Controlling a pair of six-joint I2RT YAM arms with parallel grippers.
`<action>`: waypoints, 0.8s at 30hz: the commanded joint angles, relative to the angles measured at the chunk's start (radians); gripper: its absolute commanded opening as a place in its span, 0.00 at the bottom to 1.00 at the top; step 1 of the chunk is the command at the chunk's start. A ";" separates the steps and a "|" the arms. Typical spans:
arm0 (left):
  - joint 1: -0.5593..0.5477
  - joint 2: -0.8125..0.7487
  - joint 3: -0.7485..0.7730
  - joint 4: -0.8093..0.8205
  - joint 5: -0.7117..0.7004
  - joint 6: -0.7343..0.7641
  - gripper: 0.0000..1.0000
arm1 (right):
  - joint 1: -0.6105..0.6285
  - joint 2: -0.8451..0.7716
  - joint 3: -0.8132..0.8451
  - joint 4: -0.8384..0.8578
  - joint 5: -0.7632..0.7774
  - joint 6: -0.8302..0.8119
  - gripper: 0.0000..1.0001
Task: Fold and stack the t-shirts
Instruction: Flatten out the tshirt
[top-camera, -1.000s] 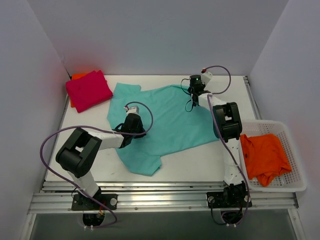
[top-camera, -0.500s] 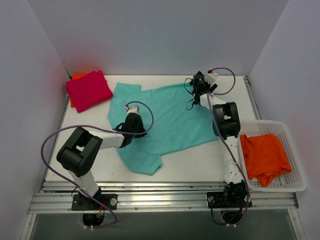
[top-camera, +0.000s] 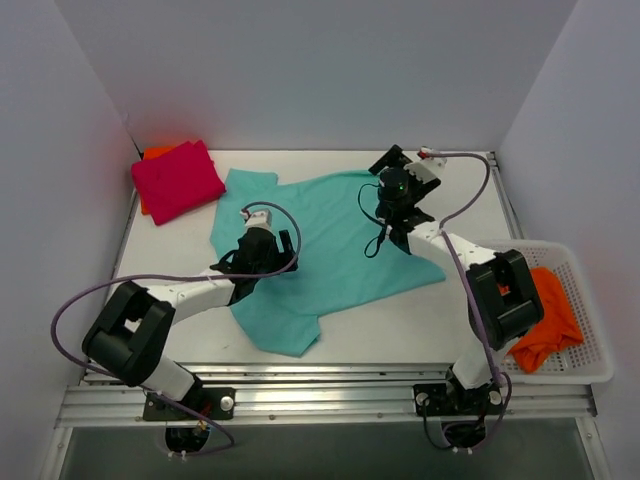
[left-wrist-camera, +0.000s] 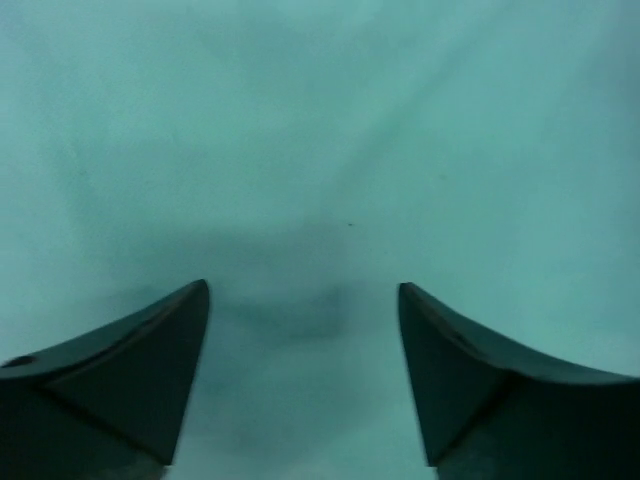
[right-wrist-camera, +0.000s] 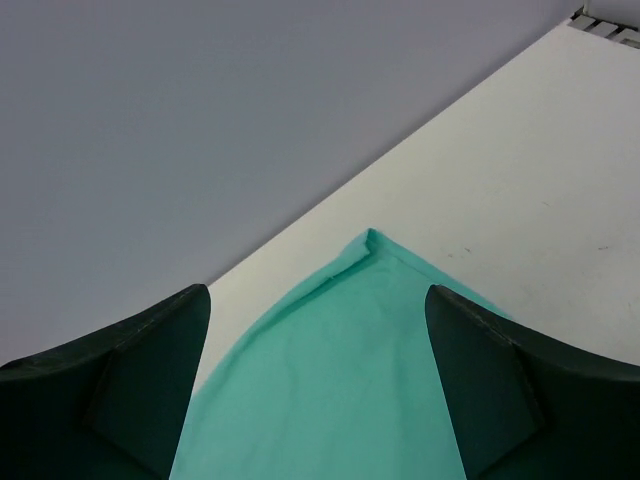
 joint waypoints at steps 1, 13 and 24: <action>-0.022 -0.114 0.024 -0.026 -0.048 0.015 0.90 | 0.000 -0.111 -0.099 0.009 0.083 0.022 0.84; 0.029 -0.133 0.115 -0.143 -0.289 0.005 0.96 | -0.024 0.154 -0.067 0.072 -0.266 0.080 0.00; 0.310 0.335 0.454 -0.133 0.053 0.041 0.41 | -0.126 0.257 -0.062 0.029 -0.383 0.143 0.00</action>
